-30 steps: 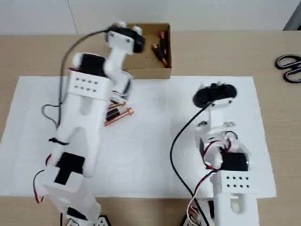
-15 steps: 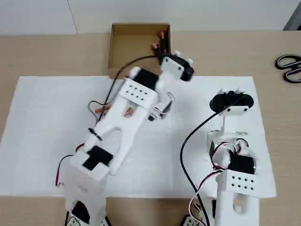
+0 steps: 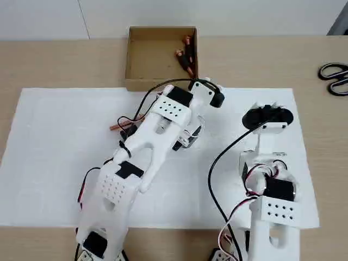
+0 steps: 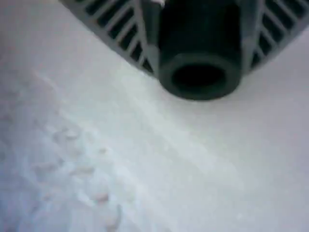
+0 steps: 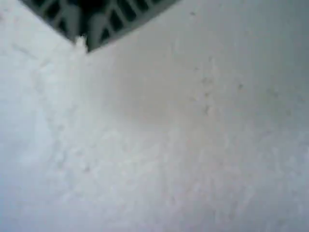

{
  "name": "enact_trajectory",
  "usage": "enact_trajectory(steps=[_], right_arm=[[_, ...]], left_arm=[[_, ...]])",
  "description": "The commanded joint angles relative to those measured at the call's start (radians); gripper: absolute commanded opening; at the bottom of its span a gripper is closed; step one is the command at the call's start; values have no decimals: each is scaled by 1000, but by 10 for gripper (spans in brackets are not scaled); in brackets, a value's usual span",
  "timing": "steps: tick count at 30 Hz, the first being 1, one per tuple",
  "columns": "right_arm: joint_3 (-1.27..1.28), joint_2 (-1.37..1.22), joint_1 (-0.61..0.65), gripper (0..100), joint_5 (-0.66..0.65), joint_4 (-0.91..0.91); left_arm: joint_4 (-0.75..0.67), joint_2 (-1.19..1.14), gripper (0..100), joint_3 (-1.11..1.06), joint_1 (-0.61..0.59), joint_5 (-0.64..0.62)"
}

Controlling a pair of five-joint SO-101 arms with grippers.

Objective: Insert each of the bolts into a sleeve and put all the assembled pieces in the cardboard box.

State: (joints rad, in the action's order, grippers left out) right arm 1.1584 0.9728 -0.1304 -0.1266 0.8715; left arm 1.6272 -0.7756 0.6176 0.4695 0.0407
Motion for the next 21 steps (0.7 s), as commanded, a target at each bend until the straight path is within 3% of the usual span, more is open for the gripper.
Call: enact_trajectory(steps=[1, 6, 21], right_arm=[[-6, 22, -4, 4, -9, -18], [-6, 22, -4, 4, -9, -18], [-6, 22, -4, 4, -9, -18]], left_arm=[[51, -14, 39, 114, 0, -26], [97, -49, 145, 217, 2, -29], [126, -41, 145, 272, 8, -26]])
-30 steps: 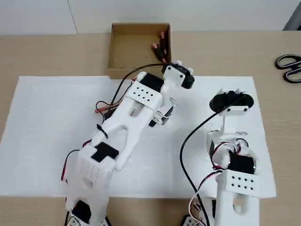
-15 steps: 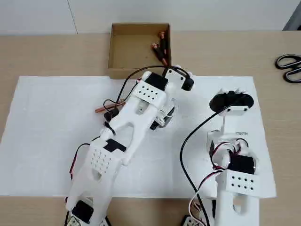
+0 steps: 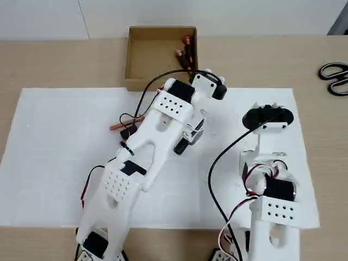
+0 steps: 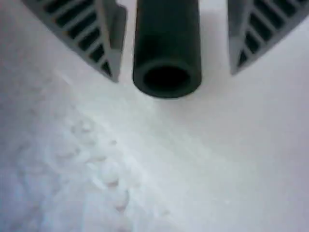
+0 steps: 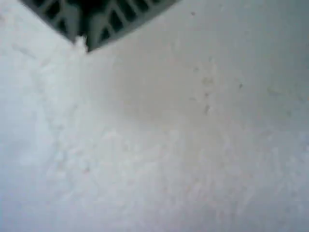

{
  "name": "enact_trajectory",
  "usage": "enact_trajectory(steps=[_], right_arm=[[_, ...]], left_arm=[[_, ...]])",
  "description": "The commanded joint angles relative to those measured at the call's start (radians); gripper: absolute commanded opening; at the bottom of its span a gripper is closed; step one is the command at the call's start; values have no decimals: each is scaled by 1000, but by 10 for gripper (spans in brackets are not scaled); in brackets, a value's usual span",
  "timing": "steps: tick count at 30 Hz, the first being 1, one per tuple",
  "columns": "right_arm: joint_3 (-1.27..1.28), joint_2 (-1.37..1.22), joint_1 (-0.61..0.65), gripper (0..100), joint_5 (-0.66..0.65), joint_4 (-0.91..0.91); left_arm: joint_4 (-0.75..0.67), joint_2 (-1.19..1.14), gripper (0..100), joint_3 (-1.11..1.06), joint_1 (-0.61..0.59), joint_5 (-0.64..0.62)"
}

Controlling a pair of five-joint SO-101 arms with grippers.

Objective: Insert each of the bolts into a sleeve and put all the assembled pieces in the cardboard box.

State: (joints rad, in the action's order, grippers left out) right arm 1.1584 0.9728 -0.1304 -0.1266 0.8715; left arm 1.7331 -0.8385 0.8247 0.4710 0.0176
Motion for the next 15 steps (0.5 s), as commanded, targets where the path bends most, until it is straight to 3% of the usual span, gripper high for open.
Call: enact_trajectory(steps=[1, 9, 15], right_arm=[[-6, 22, -2, 4, -9, -18], [-6, 22, 27, 4, -14, -18], [-6, 22, 168, 4, -12, -21]], left_arm=[[20, 34, 145, 85, 2, -3], [20, 400, 145, 236, -72, 89], [20, 674, 145, 113, -339, 106]])
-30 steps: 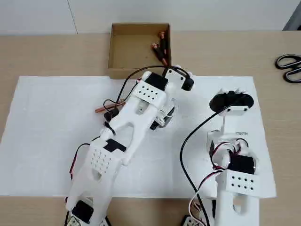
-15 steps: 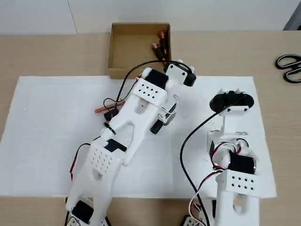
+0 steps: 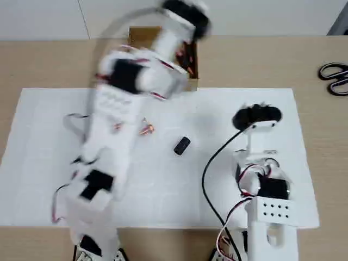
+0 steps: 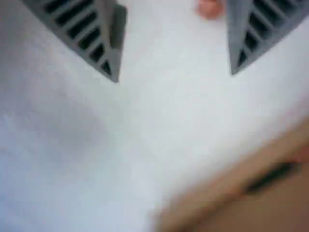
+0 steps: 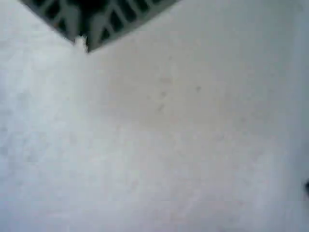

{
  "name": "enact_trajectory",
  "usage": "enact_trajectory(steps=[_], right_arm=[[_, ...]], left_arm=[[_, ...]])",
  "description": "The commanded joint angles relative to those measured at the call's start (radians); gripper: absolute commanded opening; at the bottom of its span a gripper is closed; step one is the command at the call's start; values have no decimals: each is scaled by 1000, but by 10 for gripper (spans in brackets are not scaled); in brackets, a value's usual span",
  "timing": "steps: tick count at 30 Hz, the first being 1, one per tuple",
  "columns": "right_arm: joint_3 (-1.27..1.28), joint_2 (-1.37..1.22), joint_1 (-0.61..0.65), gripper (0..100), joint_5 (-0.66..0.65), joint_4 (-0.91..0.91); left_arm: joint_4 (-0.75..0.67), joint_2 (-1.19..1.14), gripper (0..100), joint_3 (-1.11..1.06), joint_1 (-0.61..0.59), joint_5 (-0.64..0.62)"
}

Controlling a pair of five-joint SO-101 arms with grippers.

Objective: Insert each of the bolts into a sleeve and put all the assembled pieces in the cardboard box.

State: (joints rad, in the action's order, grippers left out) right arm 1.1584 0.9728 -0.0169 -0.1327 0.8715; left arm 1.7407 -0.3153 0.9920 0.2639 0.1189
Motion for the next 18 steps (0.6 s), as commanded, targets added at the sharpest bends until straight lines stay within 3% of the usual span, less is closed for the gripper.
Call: enact_trajectory(steps=[1, 9, 14, 18], right_arm=[[-6, 22, 74, 4, -5, -21], [-12, 22, 211, 4, 20, -174], [-68, 12, 332, 5, 250, -147], [-89, 12, 352, 5, 305, -147]], left_arm=[[12, 180, 145, -111, -189, 5], [3, 256, 91, -591, -496, 5], [-11, 258, 12, -622, -525, -54], [-15, 253, 9, -624, -520, -140]])
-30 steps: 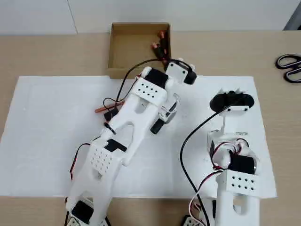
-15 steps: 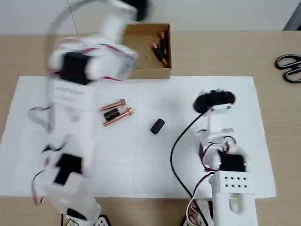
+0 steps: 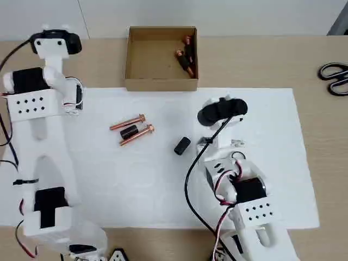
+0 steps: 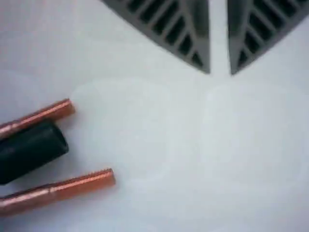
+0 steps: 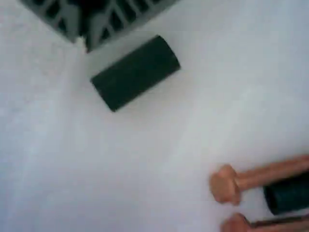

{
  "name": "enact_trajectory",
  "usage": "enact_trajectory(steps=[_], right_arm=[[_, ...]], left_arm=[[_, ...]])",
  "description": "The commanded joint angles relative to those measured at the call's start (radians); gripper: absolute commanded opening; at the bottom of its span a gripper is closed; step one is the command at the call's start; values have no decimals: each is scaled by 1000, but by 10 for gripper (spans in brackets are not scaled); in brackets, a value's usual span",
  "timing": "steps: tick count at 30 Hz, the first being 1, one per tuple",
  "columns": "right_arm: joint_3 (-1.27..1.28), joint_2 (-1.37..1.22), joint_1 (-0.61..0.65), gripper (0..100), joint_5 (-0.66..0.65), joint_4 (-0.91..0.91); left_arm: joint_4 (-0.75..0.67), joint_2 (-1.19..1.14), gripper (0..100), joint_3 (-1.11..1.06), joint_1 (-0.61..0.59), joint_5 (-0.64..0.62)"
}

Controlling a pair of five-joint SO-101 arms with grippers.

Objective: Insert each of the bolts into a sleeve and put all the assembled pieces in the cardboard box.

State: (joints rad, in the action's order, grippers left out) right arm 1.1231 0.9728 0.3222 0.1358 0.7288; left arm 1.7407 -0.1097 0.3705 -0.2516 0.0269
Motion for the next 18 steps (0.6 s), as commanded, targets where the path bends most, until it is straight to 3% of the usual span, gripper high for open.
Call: enact_trajectory(steps=[1, 7, 10, 14, 18], right_arm=[[-54, 10, 13, 5, 37, -4], [-63, -101, 54, 15, 106, -90], [-97, -209, 142, 107, 130, -67], [-199, -297, 220, 233, 180, 8], [-394, -348, 214, 243, 279, 162]], left_arm=[[-23, 46, 9, -5, -6, -58], [-31, 51, 9, -7, 2, -74], [-31, 51, 9, -7, 5, -74], [-31, 49, 9, -7, 5, -74], [-31, 46, 9, -7, 5, -74]])
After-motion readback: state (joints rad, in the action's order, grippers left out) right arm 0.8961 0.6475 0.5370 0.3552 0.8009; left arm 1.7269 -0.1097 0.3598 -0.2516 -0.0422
